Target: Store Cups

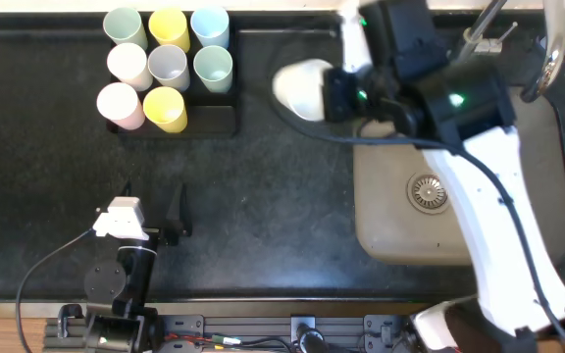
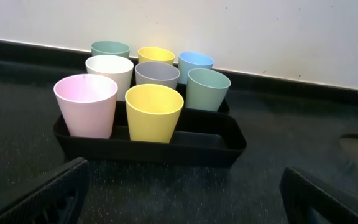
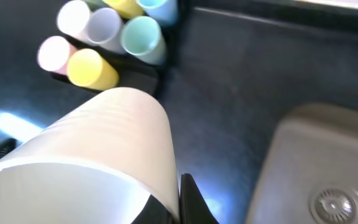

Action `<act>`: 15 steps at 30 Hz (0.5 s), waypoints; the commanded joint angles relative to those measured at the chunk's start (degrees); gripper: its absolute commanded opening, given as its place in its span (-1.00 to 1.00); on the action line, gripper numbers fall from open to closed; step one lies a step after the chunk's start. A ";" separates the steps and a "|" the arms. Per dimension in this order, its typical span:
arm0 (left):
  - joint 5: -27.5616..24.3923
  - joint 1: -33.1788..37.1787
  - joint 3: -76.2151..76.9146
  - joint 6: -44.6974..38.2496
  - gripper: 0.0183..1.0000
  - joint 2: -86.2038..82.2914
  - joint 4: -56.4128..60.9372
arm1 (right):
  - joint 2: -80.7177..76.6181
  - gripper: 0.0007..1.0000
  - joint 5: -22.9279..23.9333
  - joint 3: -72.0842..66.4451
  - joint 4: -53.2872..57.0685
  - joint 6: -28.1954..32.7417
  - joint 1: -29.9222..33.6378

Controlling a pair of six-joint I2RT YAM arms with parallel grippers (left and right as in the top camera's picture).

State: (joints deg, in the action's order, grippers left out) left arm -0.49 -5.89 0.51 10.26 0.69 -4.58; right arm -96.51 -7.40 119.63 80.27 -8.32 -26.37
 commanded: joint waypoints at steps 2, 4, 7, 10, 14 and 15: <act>-0.76 0.37 -0.07 -1.05 1.00 -0.52 -0.24 | -10.97 -0.92 -0.50 9.01 0.39 -2.03 -5.42; -0.76 0.37 -0.07 -1.05 1.00 -0.52 -0.24 | -15.17 -0.92 -0.46 11.10 -0.63 -2.69 -7.52; -0.76 0.37 -0.07 -1.05 1.00 -0.52 -0.24 | -19.89 -0.91 -0.42 11.85 -2.32 -3.69 -9.79; -0.76 0.37 -0.07 -1.05 1.00 -0.52 -0.24 | -24.70 -0.92 1.97 11.85 -3.45 -5.55 -12.07; -0.76 0.37 -0.07 -1.05 1.00 -0.52 -0.24 | -28.87 -0.92 4.46 11.85 -4.37 -8.50 -12.61; -0.76 0.37 -0.07 -1.05 1.00 -0.52 -0.24 | -29.62 -0.92 4.48 11.85 -5.07 -8.52 -12.61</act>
State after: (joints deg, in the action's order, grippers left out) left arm -0.49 -5.89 0.51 10.28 0.69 -4.58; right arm -124.36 -5.08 129.32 76.51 -14.74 -38.85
